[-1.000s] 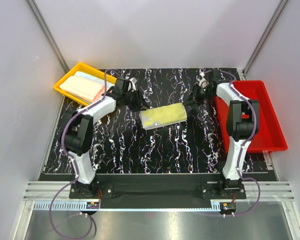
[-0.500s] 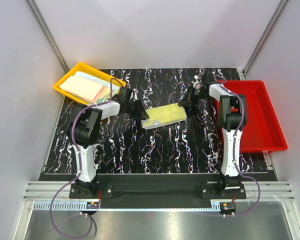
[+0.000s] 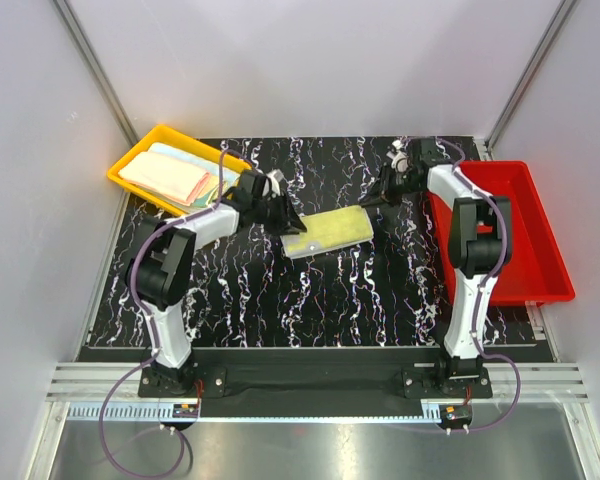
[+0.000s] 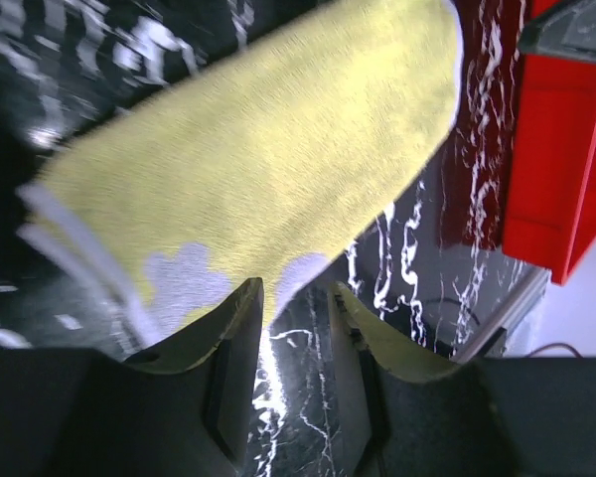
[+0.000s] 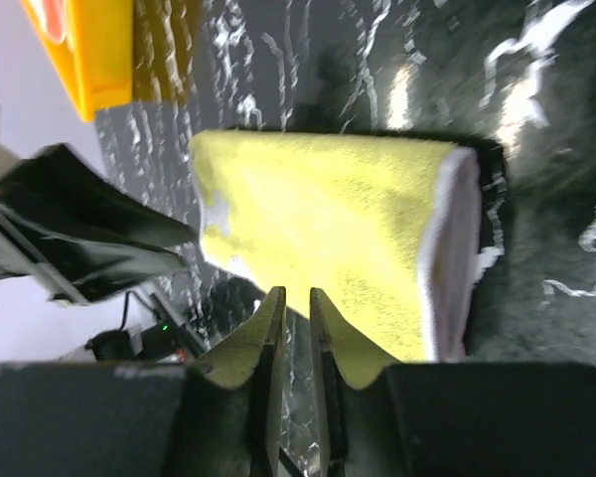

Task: Fold and stack the towels
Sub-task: Fold the towel

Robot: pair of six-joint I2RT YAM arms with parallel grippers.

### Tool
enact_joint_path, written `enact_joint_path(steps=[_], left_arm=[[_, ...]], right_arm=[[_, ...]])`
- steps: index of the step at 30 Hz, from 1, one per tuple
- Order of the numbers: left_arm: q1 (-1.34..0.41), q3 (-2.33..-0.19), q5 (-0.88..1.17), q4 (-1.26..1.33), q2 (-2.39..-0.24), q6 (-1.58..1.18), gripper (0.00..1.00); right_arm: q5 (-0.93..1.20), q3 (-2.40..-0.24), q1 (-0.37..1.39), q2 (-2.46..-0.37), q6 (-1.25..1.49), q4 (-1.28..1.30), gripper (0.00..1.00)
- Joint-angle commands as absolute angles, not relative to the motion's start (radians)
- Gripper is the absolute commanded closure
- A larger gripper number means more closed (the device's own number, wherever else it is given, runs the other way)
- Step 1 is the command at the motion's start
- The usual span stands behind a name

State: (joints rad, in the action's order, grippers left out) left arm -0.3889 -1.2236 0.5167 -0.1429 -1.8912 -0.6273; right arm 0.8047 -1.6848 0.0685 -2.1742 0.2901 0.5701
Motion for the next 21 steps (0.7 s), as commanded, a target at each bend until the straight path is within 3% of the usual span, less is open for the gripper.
enact_joint_path(steps=[1,10,21], left_arm=[[-0.431,-1.152,0.572,-0.032,-1.891,-0.664,0.63],[-0.446,-0.988,0.508,0.017,-1.879,-0.664,0.64],[-0.322,-1.043,0.434,-0.202,-1.637,-0.589,0.61]], right_arm=[[0.906,-1.602,0.086,-2.144,0.321,0.470,0.79],[0.841,-1.488,0.072,-2.235,0.284,0.468,0.81],[0.690,-1.068,0.092,-1.957,0.354,0.308,0.80]])
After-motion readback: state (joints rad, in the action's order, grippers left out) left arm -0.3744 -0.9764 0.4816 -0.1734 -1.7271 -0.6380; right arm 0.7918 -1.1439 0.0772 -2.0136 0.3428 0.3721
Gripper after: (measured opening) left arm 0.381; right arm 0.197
